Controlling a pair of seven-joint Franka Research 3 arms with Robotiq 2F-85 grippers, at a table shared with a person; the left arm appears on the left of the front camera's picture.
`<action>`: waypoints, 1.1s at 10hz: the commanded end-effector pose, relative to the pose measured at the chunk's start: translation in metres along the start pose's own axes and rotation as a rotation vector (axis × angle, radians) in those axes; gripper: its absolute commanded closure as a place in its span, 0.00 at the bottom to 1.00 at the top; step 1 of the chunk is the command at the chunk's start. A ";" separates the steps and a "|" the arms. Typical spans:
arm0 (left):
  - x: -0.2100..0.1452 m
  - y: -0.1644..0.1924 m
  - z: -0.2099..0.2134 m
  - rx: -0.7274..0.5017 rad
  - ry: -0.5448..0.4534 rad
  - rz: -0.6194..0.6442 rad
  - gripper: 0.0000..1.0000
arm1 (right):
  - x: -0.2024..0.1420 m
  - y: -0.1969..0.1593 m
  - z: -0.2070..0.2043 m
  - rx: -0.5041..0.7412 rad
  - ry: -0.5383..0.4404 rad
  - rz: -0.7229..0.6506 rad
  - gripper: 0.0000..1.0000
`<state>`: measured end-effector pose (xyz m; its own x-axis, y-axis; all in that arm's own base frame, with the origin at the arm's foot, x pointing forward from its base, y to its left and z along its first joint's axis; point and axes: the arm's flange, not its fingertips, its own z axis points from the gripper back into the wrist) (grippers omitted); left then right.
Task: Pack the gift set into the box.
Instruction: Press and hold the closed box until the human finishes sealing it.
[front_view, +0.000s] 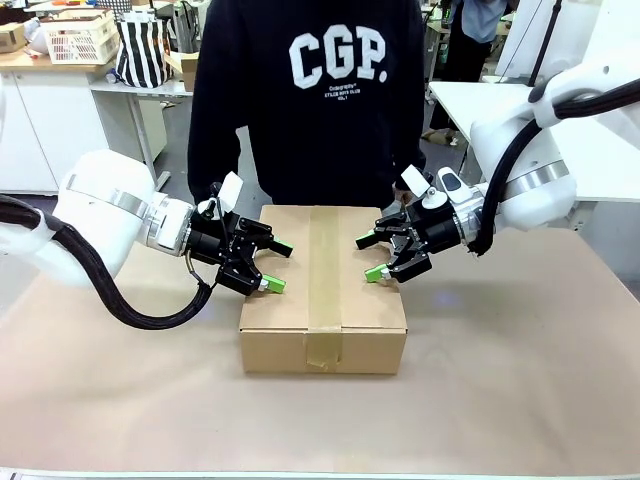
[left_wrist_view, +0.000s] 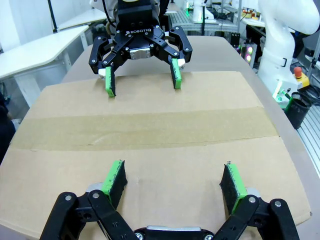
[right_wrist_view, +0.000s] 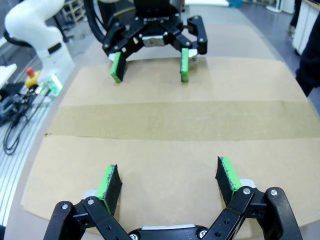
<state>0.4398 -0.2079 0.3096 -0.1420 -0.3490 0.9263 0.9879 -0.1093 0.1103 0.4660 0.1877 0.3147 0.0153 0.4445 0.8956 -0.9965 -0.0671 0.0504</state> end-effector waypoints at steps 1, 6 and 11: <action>-0.001 -0.002 0.000 0.001 -0.002 -0.018 0.00 | -0.002 0.000 -0.001 -0.003 0.008 0.007 0.00; -0.001 -0.002 0.000 0.001 -0.002 -0.018 0.00 | -0.002 0.000 -0.001 -0.003 0.008 0.007 0.00; 0.053 0.009 0.029 -0.133 -0.100 0.262 0.00 | 0.045 0.011 0.005 -0.069 -0.027 -0.436 0.00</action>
<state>0.4396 -0.2107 0.3313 -0.0318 -0.3061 0.9515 0.9899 -0.1409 -0.0123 0.4656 0.1898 0.3264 0.1840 0.4462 0.8758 -0.9811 0.0287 0.1914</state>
